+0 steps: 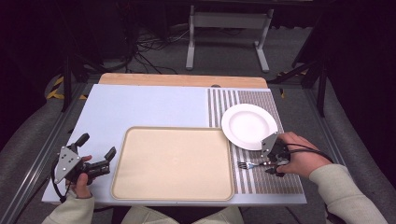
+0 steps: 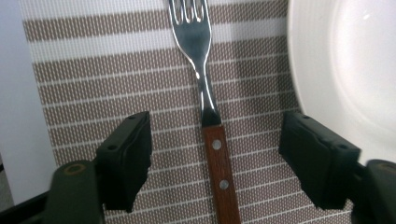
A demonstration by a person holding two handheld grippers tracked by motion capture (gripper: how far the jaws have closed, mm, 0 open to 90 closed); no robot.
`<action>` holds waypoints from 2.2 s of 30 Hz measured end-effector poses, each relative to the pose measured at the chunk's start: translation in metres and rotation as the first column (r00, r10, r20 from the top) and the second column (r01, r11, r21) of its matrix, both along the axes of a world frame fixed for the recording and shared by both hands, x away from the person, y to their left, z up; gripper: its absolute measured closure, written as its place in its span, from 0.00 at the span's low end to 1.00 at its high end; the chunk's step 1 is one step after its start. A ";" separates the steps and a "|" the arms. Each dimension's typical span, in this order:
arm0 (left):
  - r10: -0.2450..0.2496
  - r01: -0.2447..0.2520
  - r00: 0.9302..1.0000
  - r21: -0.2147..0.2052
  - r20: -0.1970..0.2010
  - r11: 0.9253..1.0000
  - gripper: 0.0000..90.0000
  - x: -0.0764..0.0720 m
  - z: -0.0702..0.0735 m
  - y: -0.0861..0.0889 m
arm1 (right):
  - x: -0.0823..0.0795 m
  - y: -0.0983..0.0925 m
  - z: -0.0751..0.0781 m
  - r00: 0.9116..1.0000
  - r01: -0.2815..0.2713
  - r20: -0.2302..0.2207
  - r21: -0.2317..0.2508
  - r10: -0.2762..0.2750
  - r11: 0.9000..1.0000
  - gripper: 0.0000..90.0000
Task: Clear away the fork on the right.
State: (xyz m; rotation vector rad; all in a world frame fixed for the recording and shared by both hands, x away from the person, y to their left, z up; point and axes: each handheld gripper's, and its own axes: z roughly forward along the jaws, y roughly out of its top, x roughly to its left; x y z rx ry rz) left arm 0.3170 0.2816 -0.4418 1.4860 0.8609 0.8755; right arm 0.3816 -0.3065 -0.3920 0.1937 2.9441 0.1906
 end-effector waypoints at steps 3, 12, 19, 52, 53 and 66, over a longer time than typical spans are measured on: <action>-0.001 0.001 1.000 0.005 0.000 1.000 0.00 0.000 0.000 0.000 | 0.005 -0.003 -0.004 0.999 -0.023 -0.027 -0.052 0.021 0.998 0.40; -0.001 0.001 1.000 0.004 -0.001 1.000 0.00 0.000 0.000 0.000 | 0.017 -0.003 -0.014 0.993 -0.074 -0.104 -0.126 0.061 0.989 0.61; -0.001 0.001 1.000 0.003 -0.001 1.000 0.00 0.000 0.000 0.001 | 0.022 0.002 -0.020 0.985 -0.120 -0.141 -0.172 0.096 0.978 0.77; -0.002 0.002 1.000 -0.002 0.000 1.000 0.00 0.000 0.000 0.000 | 0.010 0.015 0.020 0.992 -0.115 -0.074 -0.136 0.106 0.984 0.87; -0.002 0.002 1.000 -0.003 0.000 1.000 0.00 0.000 0.000 0.000 | 0.010 0.015 0.020 0.992 -0.115 -0.074 -0.136 0.106 0.984 0.87; -0.002 0.002 1.000 0.000 0.000 1.000 0.00 0.000 0.000 0.001 | 0.009 0.033 0.046 0.994 -0.105 -0.022 -0.088 0.104 0.991 0.87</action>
